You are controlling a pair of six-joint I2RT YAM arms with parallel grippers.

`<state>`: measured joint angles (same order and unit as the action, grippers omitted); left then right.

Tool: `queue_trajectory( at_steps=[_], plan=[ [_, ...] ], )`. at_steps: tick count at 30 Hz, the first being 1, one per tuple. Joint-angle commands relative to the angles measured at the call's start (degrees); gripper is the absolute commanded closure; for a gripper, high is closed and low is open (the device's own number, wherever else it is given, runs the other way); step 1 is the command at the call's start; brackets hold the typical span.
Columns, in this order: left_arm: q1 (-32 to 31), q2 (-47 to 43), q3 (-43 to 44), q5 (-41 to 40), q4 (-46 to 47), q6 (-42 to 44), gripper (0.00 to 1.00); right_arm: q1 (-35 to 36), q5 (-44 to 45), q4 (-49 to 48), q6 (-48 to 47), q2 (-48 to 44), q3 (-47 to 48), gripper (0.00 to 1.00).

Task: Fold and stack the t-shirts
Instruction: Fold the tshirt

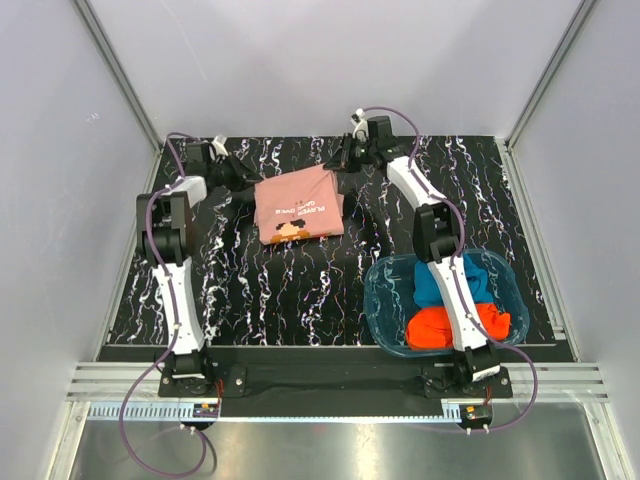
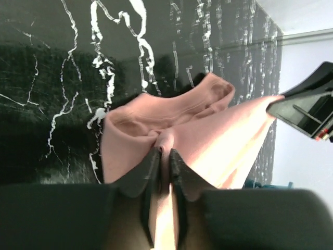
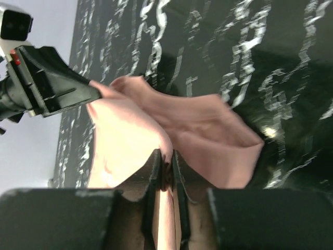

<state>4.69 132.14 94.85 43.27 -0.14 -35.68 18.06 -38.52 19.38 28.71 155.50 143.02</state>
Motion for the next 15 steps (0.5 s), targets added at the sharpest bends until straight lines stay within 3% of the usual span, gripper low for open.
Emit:
queue_trajectory(
  at_steps=[1,7,8,9,12,15],
  plan=[
    [0.0,1.8,4.9,-2.4,1.6,-1.2,0.81,-1.9,0.8,-2.8,1.5,4.4,6.6,0.80],
    [-0.1,6.9,17.8,-4.8,-5.1,-0.8,0.68,-4.0,2.9,-7.0,7.7,7.1,7.6,0.76],
    [0.0,6.8,18.7,-5.7,-6.4,-1.1,0.56,-4.4,3.0,-7.0,8.2,7.3,8.2,0.64],
    [0.0,6.6,19.8,-6.5,-7.8,-1.1,0.54,-4.7,2.8,-7.2,9.4,7.9,8.6,0.62],
    [0.0,4.5,20.2,-6.5,-9.5,-0.6,0.55,-5.4,2.2,-4.2,8.9,6.5,9.8,0.59],
    [0.0,-1.3,14.4,-5.3,-9.9,0.1,0.55,-5.7,3.9,0.9,5.4,2.5,7.1,0.52]
  ],
)
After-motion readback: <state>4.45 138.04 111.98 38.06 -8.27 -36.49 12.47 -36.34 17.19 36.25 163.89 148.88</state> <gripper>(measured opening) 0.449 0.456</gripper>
